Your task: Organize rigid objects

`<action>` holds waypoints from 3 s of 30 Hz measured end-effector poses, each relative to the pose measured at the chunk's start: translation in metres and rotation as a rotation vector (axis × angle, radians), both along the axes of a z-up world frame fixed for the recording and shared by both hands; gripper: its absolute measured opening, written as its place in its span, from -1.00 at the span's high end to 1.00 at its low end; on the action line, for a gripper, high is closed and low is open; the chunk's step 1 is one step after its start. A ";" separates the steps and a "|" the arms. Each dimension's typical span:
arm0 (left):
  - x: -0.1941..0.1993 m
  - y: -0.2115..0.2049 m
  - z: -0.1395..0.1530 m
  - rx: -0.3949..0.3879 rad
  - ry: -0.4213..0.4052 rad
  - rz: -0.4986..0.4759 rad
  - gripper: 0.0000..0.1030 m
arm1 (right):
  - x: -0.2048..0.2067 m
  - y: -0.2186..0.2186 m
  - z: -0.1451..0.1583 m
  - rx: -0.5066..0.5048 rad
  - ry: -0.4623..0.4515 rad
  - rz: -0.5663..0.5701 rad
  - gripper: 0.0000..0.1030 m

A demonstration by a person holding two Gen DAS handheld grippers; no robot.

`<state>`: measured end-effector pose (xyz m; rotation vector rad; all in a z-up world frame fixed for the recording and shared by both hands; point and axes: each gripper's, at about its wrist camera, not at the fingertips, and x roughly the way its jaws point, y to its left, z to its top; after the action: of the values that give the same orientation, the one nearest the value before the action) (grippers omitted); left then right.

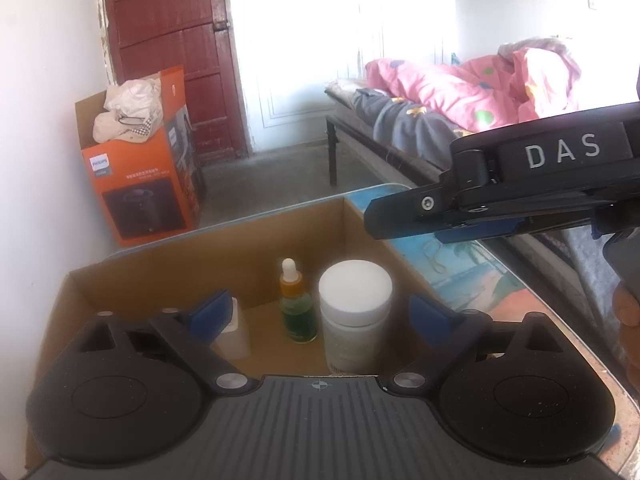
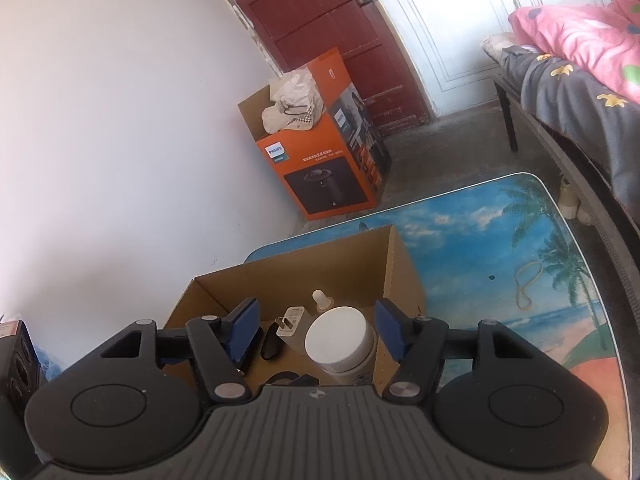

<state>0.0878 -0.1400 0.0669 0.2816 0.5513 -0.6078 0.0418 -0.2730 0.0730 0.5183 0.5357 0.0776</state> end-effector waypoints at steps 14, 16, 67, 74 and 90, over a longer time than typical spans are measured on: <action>-0.037 0.068 0.026 -0.115 -0.003 0.064 -1.00 | -0.081 0.043 0.026 -0.107 -0.094 -0.114 -1.00; -0.042 0.077 0.026 -0.082 -0.011 0.121 -1.00 | -0.093 0.054 0.022 -0.132 -0.084 -0.157 -1.00; -0.026 0.135 0.001 0.003 0.114 0.335 -0.99 | -0.054 0.146 -0.026 -0.494 0.144 -0.242 -1.00; -0.025 0.136 0.000 0.006 0.114 0.333 -0.99 | -0.054 0.145 -0.026 -0.494 0.147 -0.244 -1.00; -0.025 0.135 0.000 0.010 0.118 0.333 -0.99 | -0.056 0.144 -0.025 -0.496 0.149 -0.246 -1.00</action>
<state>0.0630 -0.0049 0.0668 0.1587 0.6977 -0.3001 -0.0140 -0.1293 0.0477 0.1016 0.6079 -0.3249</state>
